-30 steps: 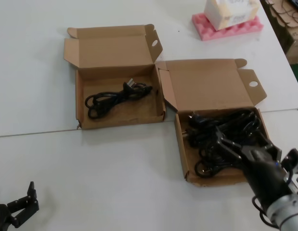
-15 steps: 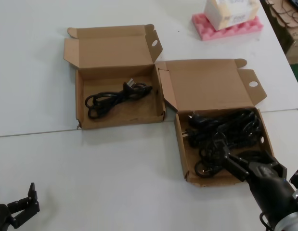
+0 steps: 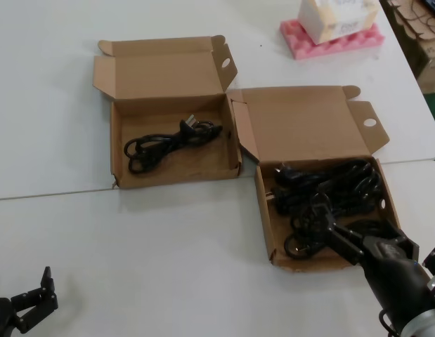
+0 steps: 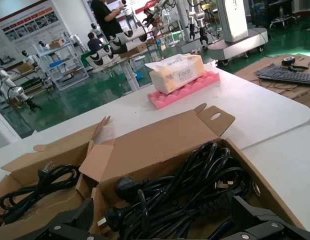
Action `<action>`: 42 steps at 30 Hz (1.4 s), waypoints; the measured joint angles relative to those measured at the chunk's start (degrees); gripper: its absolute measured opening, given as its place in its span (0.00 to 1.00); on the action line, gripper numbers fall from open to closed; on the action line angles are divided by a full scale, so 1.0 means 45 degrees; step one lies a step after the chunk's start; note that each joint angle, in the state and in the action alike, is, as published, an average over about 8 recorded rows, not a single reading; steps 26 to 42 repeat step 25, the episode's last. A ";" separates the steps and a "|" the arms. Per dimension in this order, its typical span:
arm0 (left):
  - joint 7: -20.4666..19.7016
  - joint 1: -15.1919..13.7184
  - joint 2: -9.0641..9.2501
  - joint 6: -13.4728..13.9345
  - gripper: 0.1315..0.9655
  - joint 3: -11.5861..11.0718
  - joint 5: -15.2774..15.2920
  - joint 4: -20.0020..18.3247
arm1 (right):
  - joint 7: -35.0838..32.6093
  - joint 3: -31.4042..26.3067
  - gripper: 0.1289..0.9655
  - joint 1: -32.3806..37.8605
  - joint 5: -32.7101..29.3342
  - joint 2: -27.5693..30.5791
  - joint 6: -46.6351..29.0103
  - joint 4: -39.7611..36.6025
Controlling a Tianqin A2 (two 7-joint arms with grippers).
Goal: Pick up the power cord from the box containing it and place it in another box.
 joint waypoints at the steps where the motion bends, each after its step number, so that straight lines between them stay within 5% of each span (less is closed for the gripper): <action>1: 0.0000 0.0000 0.0000 0.0000 1.00 0.0000 0.0000 0.0000 | 0.0000 0.0000 1.00 0.0000 0.0000 0.0000 0.0000 0.0000; 42: 0.0000 0.0000 0.0000 0.0000 1.00 0.0000 0.0000 0.0000 | 0.0000 0.0000 1.00 0.0000 0.0000 0.0000 0.0000 0.0000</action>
